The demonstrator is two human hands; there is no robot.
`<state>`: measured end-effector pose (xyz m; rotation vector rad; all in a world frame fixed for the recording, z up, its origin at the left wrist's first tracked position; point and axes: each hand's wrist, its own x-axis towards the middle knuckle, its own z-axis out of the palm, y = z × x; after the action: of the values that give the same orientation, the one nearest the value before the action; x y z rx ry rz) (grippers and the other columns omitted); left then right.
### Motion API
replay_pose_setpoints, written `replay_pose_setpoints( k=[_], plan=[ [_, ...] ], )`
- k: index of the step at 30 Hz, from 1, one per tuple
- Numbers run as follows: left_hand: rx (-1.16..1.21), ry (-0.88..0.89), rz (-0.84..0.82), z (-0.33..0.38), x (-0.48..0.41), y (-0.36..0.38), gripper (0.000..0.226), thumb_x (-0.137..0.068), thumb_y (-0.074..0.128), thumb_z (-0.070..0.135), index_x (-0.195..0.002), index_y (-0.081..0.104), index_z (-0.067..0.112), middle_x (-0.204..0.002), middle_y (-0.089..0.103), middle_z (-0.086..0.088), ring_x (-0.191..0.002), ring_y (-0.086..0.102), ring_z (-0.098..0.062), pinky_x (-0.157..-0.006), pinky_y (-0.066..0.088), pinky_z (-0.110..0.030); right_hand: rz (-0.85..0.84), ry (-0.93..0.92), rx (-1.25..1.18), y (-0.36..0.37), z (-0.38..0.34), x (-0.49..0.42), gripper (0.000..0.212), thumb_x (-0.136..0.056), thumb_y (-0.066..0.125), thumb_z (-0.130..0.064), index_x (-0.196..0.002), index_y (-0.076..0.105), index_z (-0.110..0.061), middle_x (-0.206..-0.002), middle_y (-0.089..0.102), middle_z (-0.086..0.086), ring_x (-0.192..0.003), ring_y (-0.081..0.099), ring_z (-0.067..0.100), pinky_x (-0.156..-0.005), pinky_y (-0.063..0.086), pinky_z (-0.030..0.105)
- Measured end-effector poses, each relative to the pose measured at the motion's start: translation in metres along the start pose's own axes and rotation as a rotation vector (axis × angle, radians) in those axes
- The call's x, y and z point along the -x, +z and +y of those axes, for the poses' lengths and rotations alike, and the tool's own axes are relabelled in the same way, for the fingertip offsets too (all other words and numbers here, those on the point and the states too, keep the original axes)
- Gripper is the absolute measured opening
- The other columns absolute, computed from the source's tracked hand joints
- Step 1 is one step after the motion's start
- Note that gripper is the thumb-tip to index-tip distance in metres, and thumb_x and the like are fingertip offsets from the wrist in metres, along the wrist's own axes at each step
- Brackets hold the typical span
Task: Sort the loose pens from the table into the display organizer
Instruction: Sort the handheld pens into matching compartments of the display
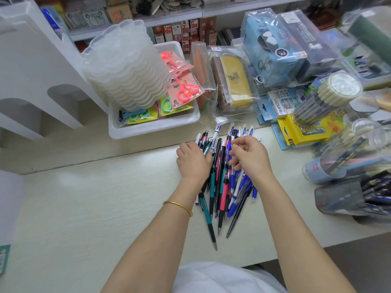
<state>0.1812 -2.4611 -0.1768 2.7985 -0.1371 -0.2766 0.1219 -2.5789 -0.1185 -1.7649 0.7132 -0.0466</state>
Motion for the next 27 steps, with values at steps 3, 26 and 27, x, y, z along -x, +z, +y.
replay_pose_setpoints(
  k=[3, 26, 27],
  plan=[
    [-0.020, 0.033, -0.005, 0.001, -0.003, 0.000, 0.057, -0.095, 0.051, 0.049, -0.128, 0.042, 0.004, -0.127, 0.044, -0.014, -0.116, 0.043, -0.029, -0.092, 0.041, -0.035, 0.003, 0.002, 0.005, 0.000, 0.001, 0.001, 0.014, -0.096, 0.048, -0.007, -0.093, 0.055, -0.019, -0.084, 0.063, 0.006, -0.058, 0.061, 0.013, -0.051, 0.052, 0.025],
    [0.129, -0.023, -0.105, -0.032, 0.002, -0.015, 0.051, -0.087, 0.062, 0.027, -0.127, 0.042, 0.003, -0.128, 0.041, -0.016, -0.116, 0.039, -0.031, -0.094, 0.037, -0.036, -0.023, 0.005, 0.014, 0.004, 0.001, 0.006, 0.012, -0.095, 0.049, -0.006, -0.099, 0.056, -0.016, -0.087, 0.063, 0.007, -0.061, 0.060, 0.015, -0.055, 0.054, 0.030],
    [0.137, -0.037, -0.091, -0.036, 0.002, -0.016, 0.050, -0.087, 0.061, 0.027, -0.127, 0.042, 0.002, -0.128, 0.041, -0.017, -0.117, 0.039, -0.031, -0.095, 0.037, -0.037, -0.028, 0.003, 0.010, 0.005, 0.001, 0.007, 0.013, -0.095, 0.048, -0.006, -0.098, 0.056, -0.016, -0.087, 0.063, 0.007, -0.061, 0.060, 0.015, -0.054, 0.053, 0.029]
  ],
)
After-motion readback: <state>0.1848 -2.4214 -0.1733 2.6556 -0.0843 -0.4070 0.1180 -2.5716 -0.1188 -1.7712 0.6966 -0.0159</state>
